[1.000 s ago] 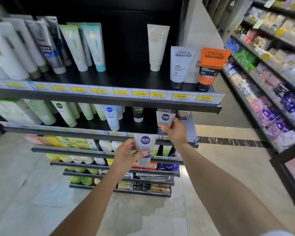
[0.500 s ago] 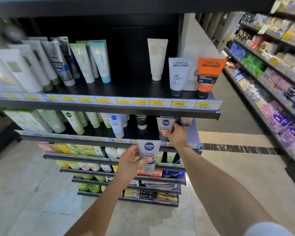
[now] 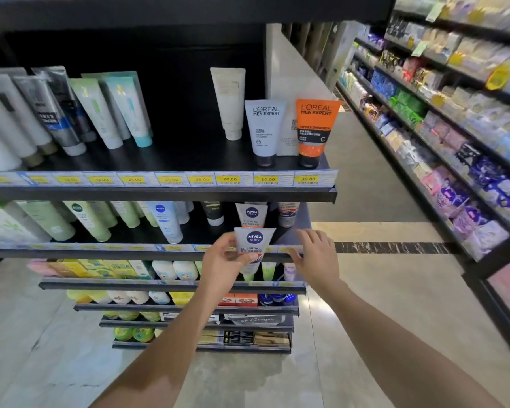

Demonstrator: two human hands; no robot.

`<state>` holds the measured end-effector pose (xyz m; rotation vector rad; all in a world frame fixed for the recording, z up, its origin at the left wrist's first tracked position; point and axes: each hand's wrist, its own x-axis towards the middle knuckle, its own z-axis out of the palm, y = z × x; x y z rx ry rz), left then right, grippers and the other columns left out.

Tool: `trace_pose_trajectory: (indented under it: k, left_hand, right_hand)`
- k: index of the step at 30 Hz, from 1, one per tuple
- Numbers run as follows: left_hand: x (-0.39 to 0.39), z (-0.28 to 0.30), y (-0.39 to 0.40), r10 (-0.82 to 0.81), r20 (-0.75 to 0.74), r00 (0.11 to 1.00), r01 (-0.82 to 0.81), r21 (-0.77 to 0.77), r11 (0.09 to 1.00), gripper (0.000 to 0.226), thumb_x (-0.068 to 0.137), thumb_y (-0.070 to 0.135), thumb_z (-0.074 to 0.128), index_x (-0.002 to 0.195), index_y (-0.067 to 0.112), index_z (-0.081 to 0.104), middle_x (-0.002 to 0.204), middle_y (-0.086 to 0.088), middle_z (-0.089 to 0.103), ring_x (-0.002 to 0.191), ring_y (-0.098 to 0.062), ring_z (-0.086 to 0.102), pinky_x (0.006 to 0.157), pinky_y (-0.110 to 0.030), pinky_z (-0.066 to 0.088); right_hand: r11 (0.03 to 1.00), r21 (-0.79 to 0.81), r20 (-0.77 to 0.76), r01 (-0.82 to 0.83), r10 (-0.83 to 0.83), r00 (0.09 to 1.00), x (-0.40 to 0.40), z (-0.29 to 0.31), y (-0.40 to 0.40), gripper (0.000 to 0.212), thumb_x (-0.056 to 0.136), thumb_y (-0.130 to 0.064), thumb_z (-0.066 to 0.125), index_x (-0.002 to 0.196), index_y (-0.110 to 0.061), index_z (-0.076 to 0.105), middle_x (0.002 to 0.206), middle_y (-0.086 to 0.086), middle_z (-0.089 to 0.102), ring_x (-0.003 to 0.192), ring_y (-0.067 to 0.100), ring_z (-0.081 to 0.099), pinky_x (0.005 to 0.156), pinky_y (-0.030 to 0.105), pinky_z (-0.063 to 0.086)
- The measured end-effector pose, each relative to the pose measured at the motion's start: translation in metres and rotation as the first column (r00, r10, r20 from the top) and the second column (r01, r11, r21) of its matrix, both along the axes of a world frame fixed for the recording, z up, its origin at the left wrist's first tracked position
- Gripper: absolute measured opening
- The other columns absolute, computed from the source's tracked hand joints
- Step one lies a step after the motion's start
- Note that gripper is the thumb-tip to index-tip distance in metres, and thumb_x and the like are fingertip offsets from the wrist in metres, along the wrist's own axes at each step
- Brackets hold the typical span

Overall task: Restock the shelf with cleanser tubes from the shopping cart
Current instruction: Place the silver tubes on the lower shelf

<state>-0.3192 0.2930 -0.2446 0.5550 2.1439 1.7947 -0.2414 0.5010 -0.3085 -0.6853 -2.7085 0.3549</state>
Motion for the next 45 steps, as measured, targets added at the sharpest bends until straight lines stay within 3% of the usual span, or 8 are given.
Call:
trace_pose_trajectory:
  k: [4, 9, 15, 18, 22, 24, 41, 45]
  left_hand:
    - [-0.001, -0.001, 0.043, -0.013, 0.005, 1.0, 0.013, 0.049, 0.999, 0.035, 0.075, 0.006, 0.083, 0.103, 0.021, 0.068, 0.1, 0.005, 0.075, 0.092, -0.01, 0.069, 0.078, -0.021, 0.056]
    - [-0.004, -0.004, 0.1, -0.051, 0.051, 0.997, 0.049, 0.049, 0.998, 0.03, 0.076, -0.001, 0.08, 0.097, 0.015, 0.064, 0.093, 0.009, 0.071, 0.089, -0.001, 0.068, 0.076, -0.014, 0.054]
    - [-0.01, -0.017, 0.128, -0.075, -0.086, 0.993, 0.076, 0.008, 0.997, 0.029, 0.083, 0.007, 0.076, 0.109, 0.012, 0.066, 0.103, 0.007, 0.072, 0.098, -0.003, 0.067, 0.083, -0.014, 0.053]
    - [-0.017, -0.026, 0.136, -0.066, -0.147, 0.987, 0.059, -0.05, 0.997, 0.031, 0.084, 0.006, 0.074, 0.113, 0.009, 0.064, 0.106, 0.002, 0.072, 0.099, -0.01, 0.068, 0.079, -0.008, 0.051]
    - [-0.028, -0.043, 0.144, -0.071, -0.166, 0.984, 0.044, -0.16, 0.986, 0.033, 0.087, 0.007, 0.071, 0.117, 0.011, 0.06, 0.116, -0.005, 0.071, 0.111, -0.02, 0.066, 0.095, -0.035, 0.055]
    - [-0.03, -0.046, 0.147, -0.051, -0.176, 0.983, 0.016, -0.194, 0.981, 0.034, 0.088, 0.008, 0.07, 0.119, 0.01, 0.059, 0.121, -0.008, 0.069, 0.116, -0.023, 0.064, 0.1, -0.041, 0.052]
    - [-0.035, -0.049, 0.143, -0.119, -0.193, 0.974, 0.048, -0.338, 0.94, 0.031, 0.094, 0.002, 0.058, 0.124, 0.007, 0.05, 0.128, -0.011, 0.063, 0.123, -0.027, 0.057, 0.092, -0.026, 0.042]
    - [-0.032, -0.047, 0.14, -0.126, -0.168, 0.978, 0.066, -0.326, 0.943, 0.027, 0.096, 0.006, 0.057, 0.122, 0.007, 0.051, 0.128, -0.011, 0.064, 0.123, -0.027, 0.057, 0.103, -0.038, 0.047]
  right_hand:
    - [0.996, 0.034, 0.168, -0.085, 0.078, 0.983, 0.035, -0.019, 0.013, 0.067, 0.093, -0.037, 0.064, 0.151, -0.025, 0.033, 0.157, -0.003, 0.037, 0.142, 0.022, 0.034, 0.116, 0.038, 0.032]
    - [0.995, -0.063, 0.159, -0.076, 0.085, 0.984, 0.047, -0.029, 0.011, 0.087, 0.091, -0.03, 0.067, 0.158, -0.03, 0.011, 0.167, -0.002, 0.01, 0.146, 0.023, 0.028, 0.11, 0.038, 0.04]
    - [0.984, -0.173, 0.166, -0.045, 0.074, 0.983, 0.053, -0.039, 0.007, 0.108, 0.088, -0.015, 0.069, 0.154, -0.039, -0.012, 0.166, -0.003, 0.013, 0.145, 0.022, 0.028, 0.109, 0.037, 0.041]
    - [0.98, -0.197, 0.17, -0.026, 0.06, 0.984, 0.051, -0.038, 0.006, 0.112, 0.085, -0.013, 0.07, 0.153, -0.041, -0.015, 0.166, -0.003, 0.014, 0.145, 0.023, 0.029, 0.106, 0.038, 0.045]
    - [0.977, -0.212, 0.184, -0.017, 0.057, 0.981, 0.049, -0.036, 0.006, 0.113, 0.084, -0.011, 0.07, 0.154, -0.041, -0.014, 0.166, -0.002, 0.013, 0.144, 0.025, 0.03, 0.104, 0.038, 0.045]
    - [0.972, -0.236, 0.187, -0.013, 0.058, 0.981, 0.049, -0.035, 0.005, 0.111, 0.085, -0.012, 0.07, 0.154, -0.041, -0.012, 0.166, -0.001, 0.012, 0.144, 0.026, 0.031, 0.105, 0.039, 0.045]
    - [0.961, -0.275, 0.191, 0.024, 0.03, 0.981, 0.043, -0.033, 0.003, 0.118, 0.082, -0.011, 0.075, 0.152, -0.046, -0.013, 0.166, -0.003, 0.012, 0.137, 0.027, 0.042, 0.094, 0.037, 0.052]
    - [0.963, -0.27, 0.198, 0.02, 0.035, 0.98, 0.043, -0.03, 0.003, 0.116, 0.083, -0.014, 0.076, 0.153, -0.044, -0.012, 0.165, -0.002, 0.014, 0.134, 0.027, 0.044, 0.092, 0.036, 0.053]
